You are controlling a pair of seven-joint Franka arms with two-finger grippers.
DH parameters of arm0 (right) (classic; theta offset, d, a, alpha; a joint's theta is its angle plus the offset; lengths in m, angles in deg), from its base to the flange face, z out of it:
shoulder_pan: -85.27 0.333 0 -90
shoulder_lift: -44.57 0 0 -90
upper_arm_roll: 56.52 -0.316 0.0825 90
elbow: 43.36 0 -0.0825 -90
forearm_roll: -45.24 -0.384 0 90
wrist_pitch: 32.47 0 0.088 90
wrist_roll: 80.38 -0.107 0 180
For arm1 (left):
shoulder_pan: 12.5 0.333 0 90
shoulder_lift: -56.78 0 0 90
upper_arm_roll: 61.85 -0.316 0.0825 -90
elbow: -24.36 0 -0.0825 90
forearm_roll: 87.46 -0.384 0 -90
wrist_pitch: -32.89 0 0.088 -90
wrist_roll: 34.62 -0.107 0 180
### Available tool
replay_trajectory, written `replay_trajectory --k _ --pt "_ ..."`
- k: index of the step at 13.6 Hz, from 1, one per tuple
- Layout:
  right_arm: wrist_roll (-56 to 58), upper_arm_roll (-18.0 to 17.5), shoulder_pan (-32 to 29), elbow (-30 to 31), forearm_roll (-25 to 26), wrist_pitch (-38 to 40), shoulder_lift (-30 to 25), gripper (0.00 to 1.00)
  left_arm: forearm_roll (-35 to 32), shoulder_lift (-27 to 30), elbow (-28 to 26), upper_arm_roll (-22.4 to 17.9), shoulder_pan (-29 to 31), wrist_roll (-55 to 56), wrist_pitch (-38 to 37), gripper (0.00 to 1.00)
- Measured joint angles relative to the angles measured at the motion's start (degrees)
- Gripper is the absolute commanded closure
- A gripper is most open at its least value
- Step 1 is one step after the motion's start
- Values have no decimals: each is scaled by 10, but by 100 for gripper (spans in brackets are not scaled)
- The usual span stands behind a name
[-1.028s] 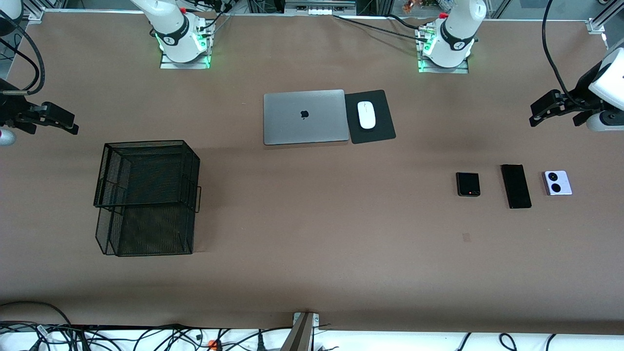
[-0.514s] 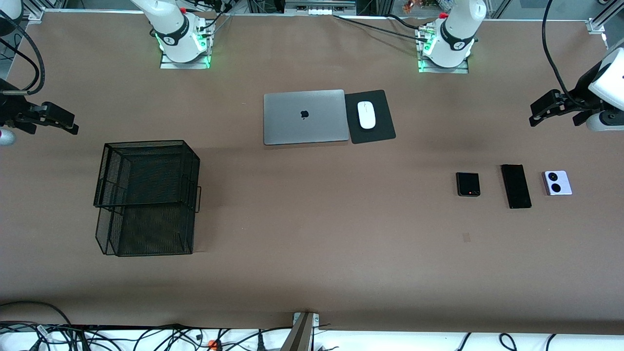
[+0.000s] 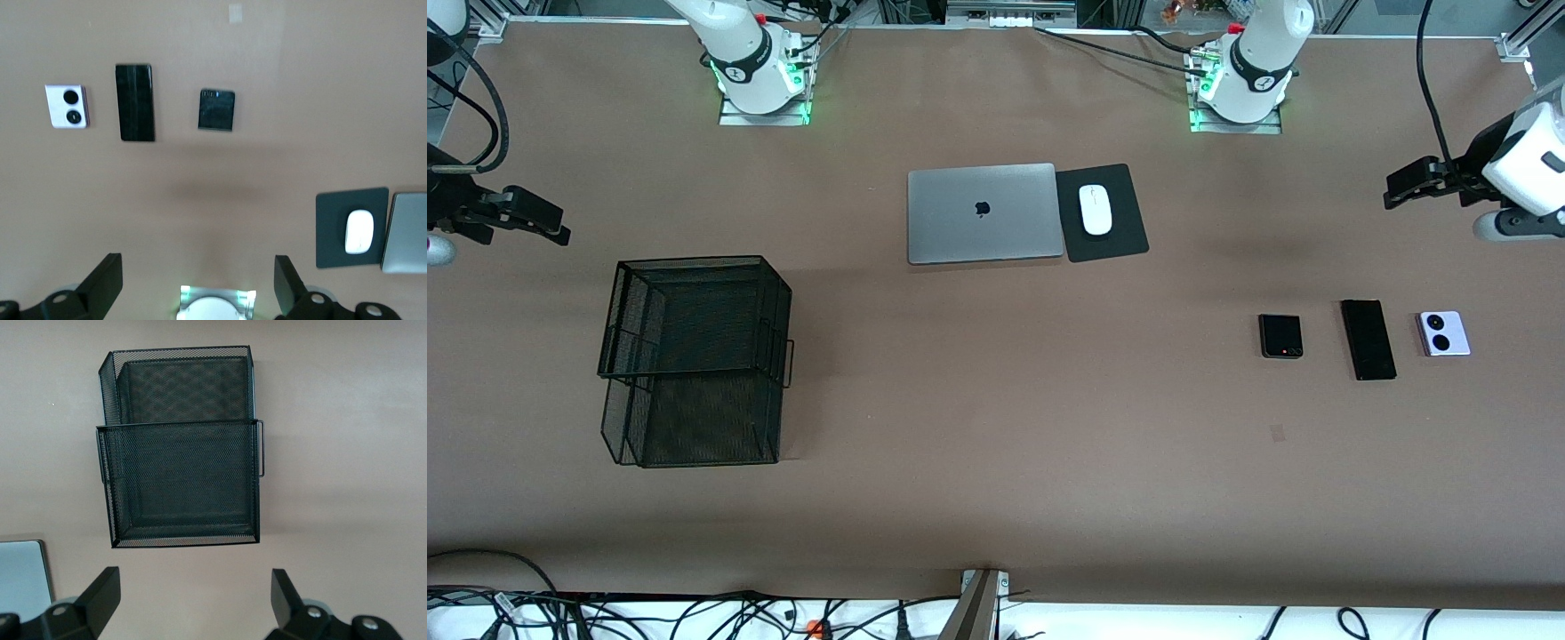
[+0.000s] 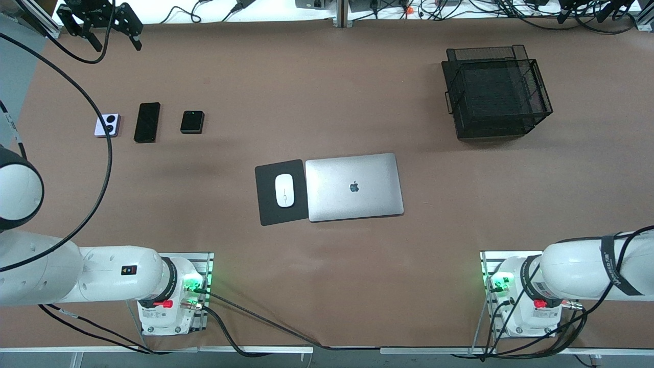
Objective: Place phones with both arms
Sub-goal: 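Reach the left gripper toward the white flip phone, then lower the left gripper and grasp the white flip phone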
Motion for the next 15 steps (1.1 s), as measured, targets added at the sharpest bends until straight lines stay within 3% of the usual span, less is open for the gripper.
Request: replay_trajectory --k 7,15 --pt "0 0 0 0 0 0 0 0 0 -79 85 -1 19 -37 -8 0" --pt "0 0 0 0 0 0 0 0 -71 -179 50 -5 112 -63 146 0"
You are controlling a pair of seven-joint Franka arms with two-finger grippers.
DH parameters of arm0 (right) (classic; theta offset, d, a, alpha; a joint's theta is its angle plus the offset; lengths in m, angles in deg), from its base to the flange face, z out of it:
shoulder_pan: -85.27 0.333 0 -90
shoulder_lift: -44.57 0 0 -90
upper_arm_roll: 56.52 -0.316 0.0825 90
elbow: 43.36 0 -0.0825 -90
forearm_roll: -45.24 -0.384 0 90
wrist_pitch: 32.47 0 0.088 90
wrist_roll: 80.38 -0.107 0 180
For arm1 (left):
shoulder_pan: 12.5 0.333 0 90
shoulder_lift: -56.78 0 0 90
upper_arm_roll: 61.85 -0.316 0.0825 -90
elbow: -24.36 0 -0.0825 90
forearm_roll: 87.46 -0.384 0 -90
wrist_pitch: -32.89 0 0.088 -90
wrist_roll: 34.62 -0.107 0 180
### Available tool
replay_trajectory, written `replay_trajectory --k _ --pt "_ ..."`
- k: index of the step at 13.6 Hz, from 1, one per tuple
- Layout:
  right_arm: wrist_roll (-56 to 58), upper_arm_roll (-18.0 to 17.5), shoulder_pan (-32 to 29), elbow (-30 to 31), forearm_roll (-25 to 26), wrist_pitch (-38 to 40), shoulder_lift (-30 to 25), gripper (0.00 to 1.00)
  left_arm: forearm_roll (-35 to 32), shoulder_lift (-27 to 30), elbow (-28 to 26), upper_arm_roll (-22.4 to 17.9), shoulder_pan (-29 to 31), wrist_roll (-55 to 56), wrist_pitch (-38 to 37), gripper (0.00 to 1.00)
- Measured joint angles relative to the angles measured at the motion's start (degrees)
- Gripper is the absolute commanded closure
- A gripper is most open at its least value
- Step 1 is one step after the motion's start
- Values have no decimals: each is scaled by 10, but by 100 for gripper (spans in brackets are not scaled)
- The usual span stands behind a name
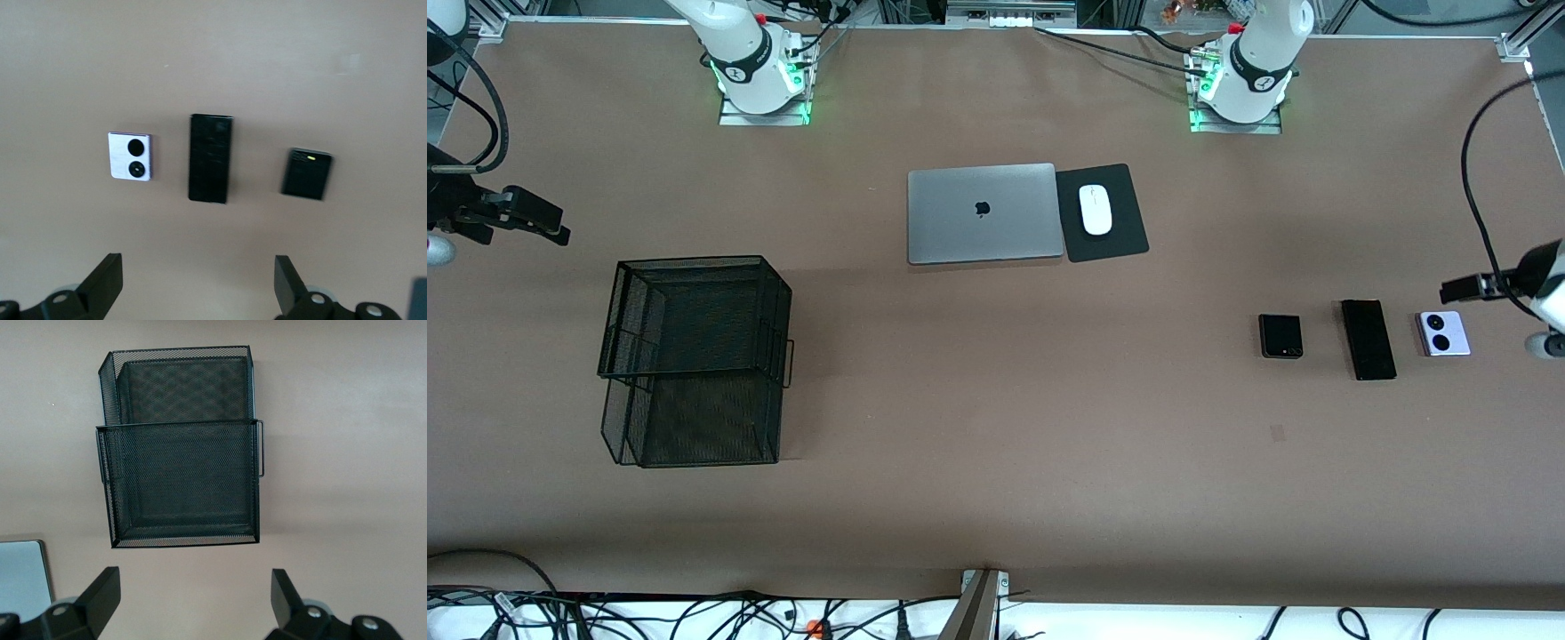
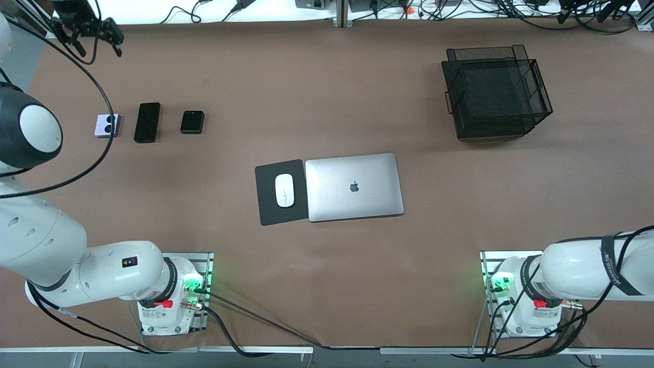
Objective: Place phones with both arms
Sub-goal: 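Lower the left gripper and grasp the white flip phone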
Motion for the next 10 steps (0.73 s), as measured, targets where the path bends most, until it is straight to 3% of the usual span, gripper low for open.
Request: replay_trajectory --k 5,10 --pt "0 0 0 0 0 0 0 0 -1 -28 -129 -2 114 -121 236 0" --pt "0 0 0 0 0 0 0 0 -1 -72 -212 1 159 -181 405 0"
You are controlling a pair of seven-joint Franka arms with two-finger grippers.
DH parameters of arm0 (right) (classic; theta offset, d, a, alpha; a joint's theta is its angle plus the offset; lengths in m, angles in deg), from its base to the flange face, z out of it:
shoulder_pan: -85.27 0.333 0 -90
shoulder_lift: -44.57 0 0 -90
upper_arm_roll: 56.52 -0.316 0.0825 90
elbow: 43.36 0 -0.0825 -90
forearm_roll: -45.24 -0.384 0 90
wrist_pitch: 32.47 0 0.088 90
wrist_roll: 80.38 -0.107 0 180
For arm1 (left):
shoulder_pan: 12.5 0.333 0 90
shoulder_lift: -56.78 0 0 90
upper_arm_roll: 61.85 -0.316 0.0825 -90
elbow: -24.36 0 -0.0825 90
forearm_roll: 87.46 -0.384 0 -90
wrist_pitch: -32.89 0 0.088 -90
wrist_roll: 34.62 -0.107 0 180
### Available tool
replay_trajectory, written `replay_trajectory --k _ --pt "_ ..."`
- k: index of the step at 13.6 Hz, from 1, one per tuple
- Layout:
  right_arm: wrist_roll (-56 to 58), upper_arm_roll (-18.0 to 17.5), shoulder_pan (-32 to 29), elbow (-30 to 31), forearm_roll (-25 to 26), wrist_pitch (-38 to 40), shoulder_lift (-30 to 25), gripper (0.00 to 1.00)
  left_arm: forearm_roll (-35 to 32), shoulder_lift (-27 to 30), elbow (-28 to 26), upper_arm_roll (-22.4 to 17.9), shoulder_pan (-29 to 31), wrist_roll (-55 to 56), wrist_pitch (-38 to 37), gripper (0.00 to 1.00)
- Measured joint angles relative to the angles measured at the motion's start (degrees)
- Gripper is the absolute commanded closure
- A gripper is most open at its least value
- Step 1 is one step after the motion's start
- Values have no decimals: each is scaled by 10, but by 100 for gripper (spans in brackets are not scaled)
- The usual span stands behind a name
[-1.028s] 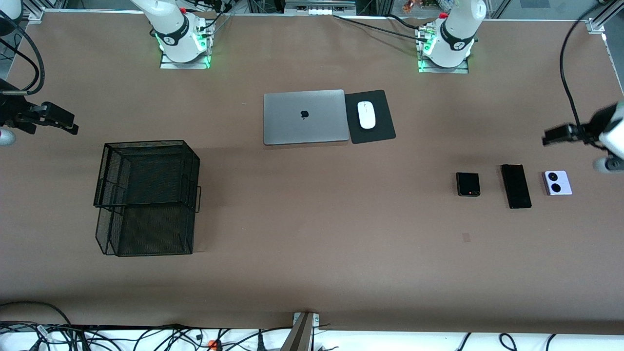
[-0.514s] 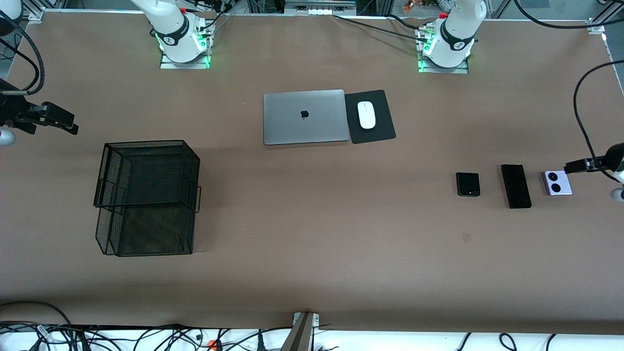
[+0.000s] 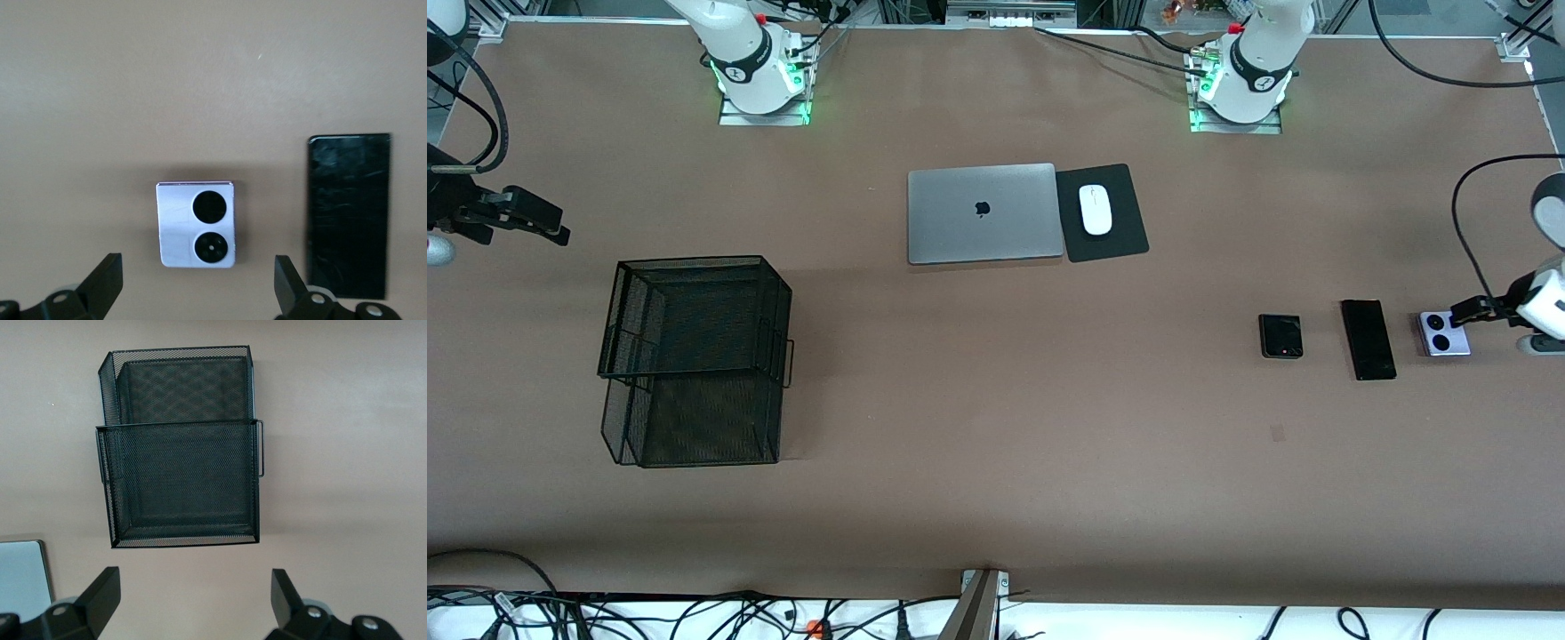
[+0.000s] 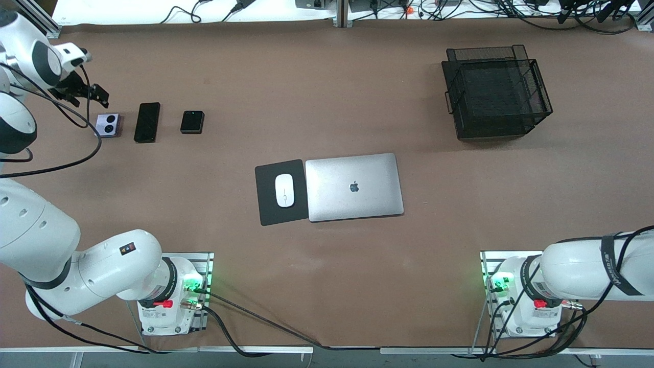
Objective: Place phones with both arms
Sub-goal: 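Lower the left gripper and grasp the white flip phone, then carry the white phone beside the laptop and release it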
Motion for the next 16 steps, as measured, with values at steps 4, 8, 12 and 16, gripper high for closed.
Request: replay_trajectory --k 4,8,12,16 --pt "0 0 0 0 0 0 0 0 0 -53 -7 4 22 -25 78 0" --pt "0 0 0 0 0 0 0 0 0 -89 -7 25 51 -27 105 0" --pt "0 0 0 0 0 0 0 0 0 -96 -7 31 56 -27 116 0" --pt "0 0 0 0 0 0 0 0 0 -107 -7 31 61 -29 125 35"
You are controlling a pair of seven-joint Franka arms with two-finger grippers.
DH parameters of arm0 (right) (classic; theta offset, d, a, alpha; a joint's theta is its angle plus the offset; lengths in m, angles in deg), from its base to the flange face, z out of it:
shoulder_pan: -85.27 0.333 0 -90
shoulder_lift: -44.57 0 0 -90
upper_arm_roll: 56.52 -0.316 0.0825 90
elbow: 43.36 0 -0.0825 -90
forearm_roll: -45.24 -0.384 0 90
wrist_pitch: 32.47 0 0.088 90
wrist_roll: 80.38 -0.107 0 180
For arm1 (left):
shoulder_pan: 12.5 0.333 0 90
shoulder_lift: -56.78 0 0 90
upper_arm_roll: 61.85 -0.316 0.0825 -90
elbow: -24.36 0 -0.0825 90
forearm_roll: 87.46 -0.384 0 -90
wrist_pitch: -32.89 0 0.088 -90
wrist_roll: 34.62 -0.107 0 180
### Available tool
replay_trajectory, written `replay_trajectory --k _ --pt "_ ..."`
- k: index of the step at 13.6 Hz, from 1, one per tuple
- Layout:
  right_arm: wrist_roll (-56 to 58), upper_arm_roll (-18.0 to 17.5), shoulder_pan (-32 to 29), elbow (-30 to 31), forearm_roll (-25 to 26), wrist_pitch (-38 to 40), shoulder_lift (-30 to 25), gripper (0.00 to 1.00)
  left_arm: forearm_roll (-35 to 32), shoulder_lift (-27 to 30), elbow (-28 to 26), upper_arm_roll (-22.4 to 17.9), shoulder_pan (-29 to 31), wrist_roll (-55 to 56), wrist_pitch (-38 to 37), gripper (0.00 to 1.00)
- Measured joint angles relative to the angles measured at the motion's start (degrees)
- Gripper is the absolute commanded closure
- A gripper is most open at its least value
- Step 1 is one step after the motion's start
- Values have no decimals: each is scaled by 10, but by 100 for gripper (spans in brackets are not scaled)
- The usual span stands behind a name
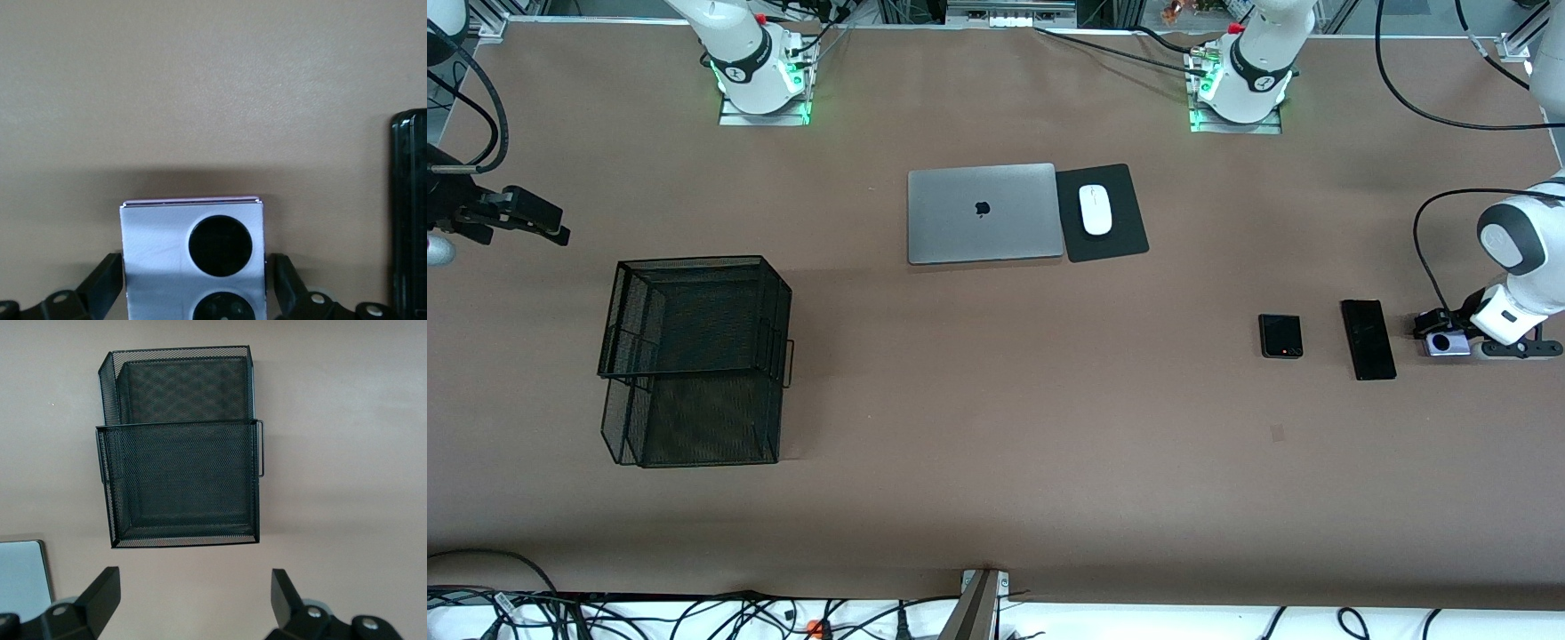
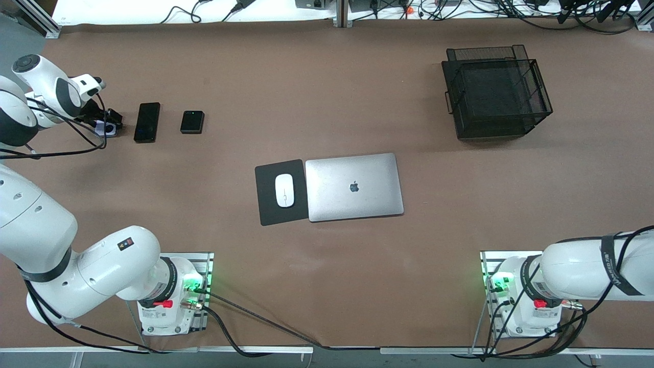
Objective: Place phones with both arms
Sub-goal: 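Carry the white phone beside the laptop and release it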
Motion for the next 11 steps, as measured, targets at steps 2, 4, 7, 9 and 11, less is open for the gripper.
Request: replay_trajectory --k 2,4,7,9,11 --pt "0 0 0 0 0 0 0 0 0 0 1 1 1 -2 0 63" --pt "0 0 0 0 0 0 0 0 0 3 3 2 1 -7 -1 61" --pt "0 0 0 0 0 0 0 0 0 9 16 19 1 -9 -22 57" --pt "0 0 0 0 0 0 0 0 0 38 36 48 0 -9 -93 58" --pt "0 0 0 0 0 0 0 0 0 75 76 88 -1 -8 -205 58"
